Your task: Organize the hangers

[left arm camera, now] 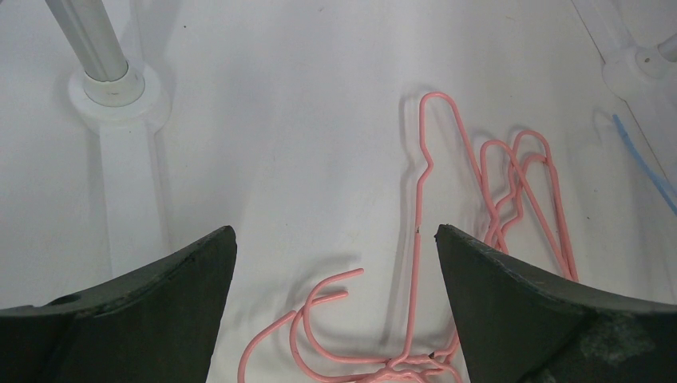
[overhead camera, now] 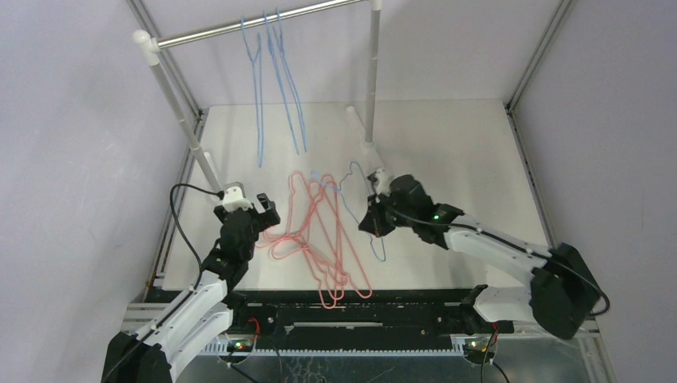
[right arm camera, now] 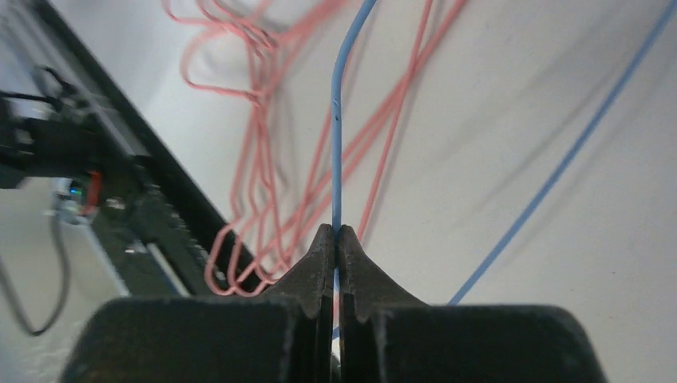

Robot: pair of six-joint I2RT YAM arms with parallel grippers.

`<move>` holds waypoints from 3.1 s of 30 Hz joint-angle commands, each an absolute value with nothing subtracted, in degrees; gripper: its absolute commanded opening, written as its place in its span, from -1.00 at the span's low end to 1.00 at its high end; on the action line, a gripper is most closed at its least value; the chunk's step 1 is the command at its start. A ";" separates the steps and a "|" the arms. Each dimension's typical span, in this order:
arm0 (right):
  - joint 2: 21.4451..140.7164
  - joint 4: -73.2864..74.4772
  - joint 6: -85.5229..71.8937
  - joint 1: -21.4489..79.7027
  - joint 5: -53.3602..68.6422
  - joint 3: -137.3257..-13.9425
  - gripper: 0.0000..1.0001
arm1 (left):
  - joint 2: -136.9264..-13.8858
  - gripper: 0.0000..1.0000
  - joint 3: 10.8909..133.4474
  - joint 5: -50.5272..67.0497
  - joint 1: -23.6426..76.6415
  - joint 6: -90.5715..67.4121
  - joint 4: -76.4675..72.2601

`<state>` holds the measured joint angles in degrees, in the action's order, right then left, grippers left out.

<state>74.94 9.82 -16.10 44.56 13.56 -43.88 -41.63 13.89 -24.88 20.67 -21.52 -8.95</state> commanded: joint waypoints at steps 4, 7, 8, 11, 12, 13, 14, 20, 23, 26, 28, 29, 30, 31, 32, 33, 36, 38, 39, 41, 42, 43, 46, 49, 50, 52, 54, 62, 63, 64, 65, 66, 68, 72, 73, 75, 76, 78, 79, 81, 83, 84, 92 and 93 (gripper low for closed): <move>61.99 10.39 -21.63 35.02 32.23 -44.70 -1.00 | -41.28 0.99 13.47 -24.83 20.85 -21.62 -11.95; 59.00 8.01 -24.48 31.75 37.85 -44.03 -1.00 | -41.25 0.99 13.44 -24.95 20.82 -21.62 -12.01; 58.37 6.95 -25.57 30.92 39.21 -44.00 -1.00 | -41.30 0.99 13.49 -24.96 20.90 -21.62 -12.05; 56.76 2.90 -29.10 29.13 42.49 -43.97 -1.00 | -41.48 0.99 13.53 -24.88 20.89 -21.62 -12.00; 56.25 1.76 -30.02 28.67 42.61 -44.22 -1.00 | -41.44 0.99 13.53 -24.92 20.79 -21.60 -12.04; 55.77 1.12 -30.60 28.33 42.55 -44.54 -1.00 | -41.41 0.99 13.48 -24.88 20.90 -21.55 -12.00; 55.32 0.40 -31.25 27.92 42.54 -44.82 -1.00 | -41.28 0.99 13.51 -24.87 20.86 -21.61 -11.85; 55.22 -2.54 -32.88 27.15 37.94 -49.12 -1.00 | -40.29 0.99 13.40 -24.96 20.83 -21.61 -11.61; 56.79 -5.30 -32.51 27.10 36.40 -52.44 -1.00 | -40.01 0.99 13.38 -24.96 20.92 -21.58 -11.46; 59.28 -8.58 -31.69 27.34 34.35 -56.56 -1.00 | -39.78 0.99 13.29 -25.00 20.85 -21.59 -11.45; 61.92 -9.87 -30.63 27.50 33.33 -60.73 -1.00 | -39.73 0.99 13.27 -25.05 20.84 -21.62 -11.36; 63.40 -10.46 -30.37 27.55 32.85 -62.72 -1.00 | -39.73 0.99 13.27 -25.05 20.82 -21.62 -11.41; 64.77 -11.25 -30.05 27.65 32.34 -64.83 -1.00 | -39.80 0.99 13.27 -25.05 20.87 -21.62 -11.46; 66.25 -12.38 -29.65 27.69 31.72 -66.68 -1.00 | -39.85 0.99 13.27 -24.97 20.87 -21.69 -11.43; 67.76 -13.53 -29.18 27.85 30.91 -68.91 -1.00 | -39.82 0.99 13.27 -24.96 20.88 -21.72 -11.43; 69.20 -14.55 -28.81 27.97 30.02 -70.09 -1.00 | -39.84 0.99 13.25 -24.88 20.85 -21.83 -11.50; 74.74 -17.30 -28.86 28.04 29.42 -75.90 -1.00 | -39.98 0.99 13.27 -24.79 20.89 -21.88 -11.67; 78.17 -19.47 -29.57 28.23 29.96 -78.57 -1.00 | -40.00 0.99 13.27 -24.70 20.79 -21.97 -11.65; 79.89 -19.83 -29.46 28.47 29.50 -79.87 -1.00 | -39.99 0.99 13.25 -24.59 20.87 -21.99 -11.69; 82.76 -20.37 -28.86 28.82 28.39 -82.12 -1.00 | -40.12 0.99 13.18 -24.59 20.85 -22.05 -11.85; 84.31 -20.82 -28.87 28.91 28.04 -83.08 -1.00 | -40.16 0.99 13.18 -24.54 20.88 -22.06 -11.92; 85.79 -21.17 -29.18 28.84 28.00 -84.31 -1.00 | -40.28 0.99 13.18 -24.45 20.89 -22.18 -12.00; 91.43 -21.00 -30.26 28.79 28.41 -88.72 -1.00 | -40.60 0.99 13.27 -24.17 20.89 -22.15 -12.13; 95.81 -22.03 -31.22 28.87 28.81 -92.01 -1.00 | -40.45 0.99 13.29 -24.17 20.87 -22.07 -12.20; 97.12 -22.21 -31.50 28.90 29.16 -93.28 -1.00 | -40.38 0.99 13.23 -24.17 20.87 -22.11 -12.15; 99.36 -22.34 -31.61 29.05 29.35 -95.41 -1.00 | -40.35 0.99 13.18 -24.13 20.89 -22.15 -12.13; 101.38 -22.22 -31.75 29.49 29.68 -97.89 -1.00 | -40.48 0.99 13.18 -23.96 20.90 -22.15 -12.32; 108.05 -17.57 -30.88 33.32 31.13 -104.53 -1.00 | -41.69 0.99 13.51 -23.58 20.87 -22.32 -12.89; 108.74 -16.74 -30.60 33.89 31.27 -105.37 -1.00 | -41.76 0.99 13.53 -23.56 20.86 -22.32 -12.89; 109.72 -15.90 -30.37 34.46 31.43 -106.24 -1.00 | -41.82 0.99 13.53 -23.48 20.90 -22.32 -12.90; 110.43 -15.12 -30.17 34.98 31.43 -106.98 -1.00 | -41.75 0.99 13.54 -23.47 20.92 -22.32 -12.92; 111.07 -14.51 -30.10 35.41 31.47 -107.67 -1.00 | -41.68 0.99 13.49 -23.47 20.88 -22.32 -12.84; 112.36 -13.92 -30.50 36.11 31.78 -108.71 -1.00 | -41.49 0.99 13.45 -23.47 20.86 -22.33 -12.86; 114.64 -13.44 -31.95 37.28 32.07 -110.17 -1.00 | -41.18 0.99 13.50 -23.47 20.85 -22.35 -12.73; 115.54 -12.85 -32.13 37.60 32.34 -111.19 -1.00 | -41.13 0.99 13.47 -23.44 20.89 -22.33 -12.70; 117.35 -11.39 -32.13 38.49 33.13 -113.61 -1.00 | -41.03 0.99 13.50 -23.54 20.82 -22.34 -12.62; 118.20 -10.62 -32.11 38.95 33.36 -115.03 -1.00 | -40.92 0.99 13.53 -23.53 20.88 -22.33 -12.61; 120.15 -8.53 -31.58 40.10 33.71 -118.74 -1.00 | -40.83 0.99 13.54 -23.60 20.90 -22.32 -12.46; 121.05 -7.39 -31.35 40.56 33.90 -120.49 -1.00 | -40.68 0.99 13.54 -23.64 20.88 -22.32 -12.40; 122.85 -5.34 -30.90 41.39 34.17 -123.80 -1.00 | -40.26 0.99 13.54 -23.81 20.87 -22.24 -12.31; 124.52 -3.45 -30.71 42.10 34.23 -126.99 -1.00 | -40.04 0.99 13.46 -23.90 20.82 -22.24 -12.14; 125.25 -2.56 -30.57 42.38 34.37 -128.69 -1.00 | -40.03 0.99 13.45 -23.91 20.87 -22.24 -12.16; 129.01 -0.23 -31.30 43.97 36.23 -133.80 -1.00 | -39.59 0.99 13.46 -23.91 20.86 -22.24 -11.99; 129.28 -0.09 -31.31 44.21 36.65 -134.11 -1.00 | -39.53 0.99 13.45 -23.95 20.90 -22.21 -12.00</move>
